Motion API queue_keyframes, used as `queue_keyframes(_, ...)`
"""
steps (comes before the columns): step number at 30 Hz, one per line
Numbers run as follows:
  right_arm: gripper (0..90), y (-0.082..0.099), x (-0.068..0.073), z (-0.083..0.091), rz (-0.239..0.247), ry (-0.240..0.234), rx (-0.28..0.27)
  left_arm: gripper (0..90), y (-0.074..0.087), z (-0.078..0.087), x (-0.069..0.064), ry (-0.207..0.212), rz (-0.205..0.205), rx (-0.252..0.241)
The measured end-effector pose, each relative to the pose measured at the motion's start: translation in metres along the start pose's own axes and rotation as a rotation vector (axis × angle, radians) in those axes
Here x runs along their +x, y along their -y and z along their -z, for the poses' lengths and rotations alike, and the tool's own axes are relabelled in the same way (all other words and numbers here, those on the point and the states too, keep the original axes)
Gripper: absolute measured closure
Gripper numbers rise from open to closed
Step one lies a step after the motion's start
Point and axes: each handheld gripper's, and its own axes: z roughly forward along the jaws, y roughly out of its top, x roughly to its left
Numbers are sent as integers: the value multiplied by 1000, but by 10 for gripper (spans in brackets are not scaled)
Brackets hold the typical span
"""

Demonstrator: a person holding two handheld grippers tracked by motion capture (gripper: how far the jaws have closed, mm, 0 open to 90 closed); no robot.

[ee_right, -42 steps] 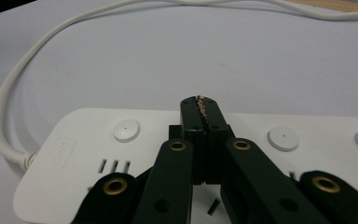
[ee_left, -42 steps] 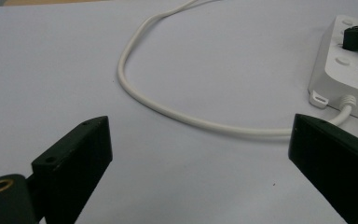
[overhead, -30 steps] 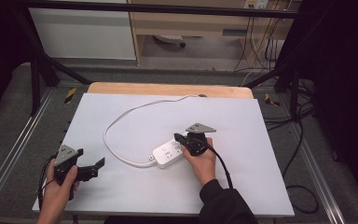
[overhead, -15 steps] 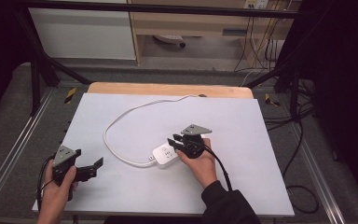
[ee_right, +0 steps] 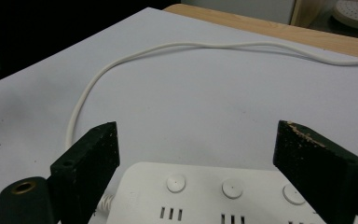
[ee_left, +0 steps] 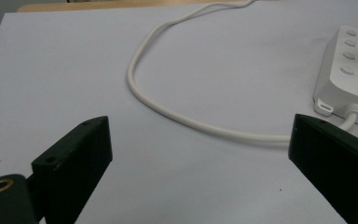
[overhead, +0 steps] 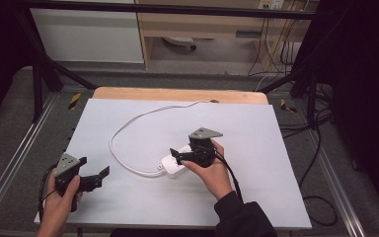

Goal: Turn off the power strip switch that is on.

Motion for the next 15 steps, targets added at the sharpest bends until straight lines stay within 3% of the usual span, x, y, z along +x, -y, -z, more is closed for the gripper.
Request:
queue_keyframes(5,62,-5,4,2,8,18,11,59,0,0,0,-2,1,-1)
queue_keyframes(8,44,-4,7,2,46,44,1,59,0,0,-1,1,-4,1)
queue_keyframes(15,34,-5,4,7,63,65,-19,59,0,0,-2,8,-12,3)
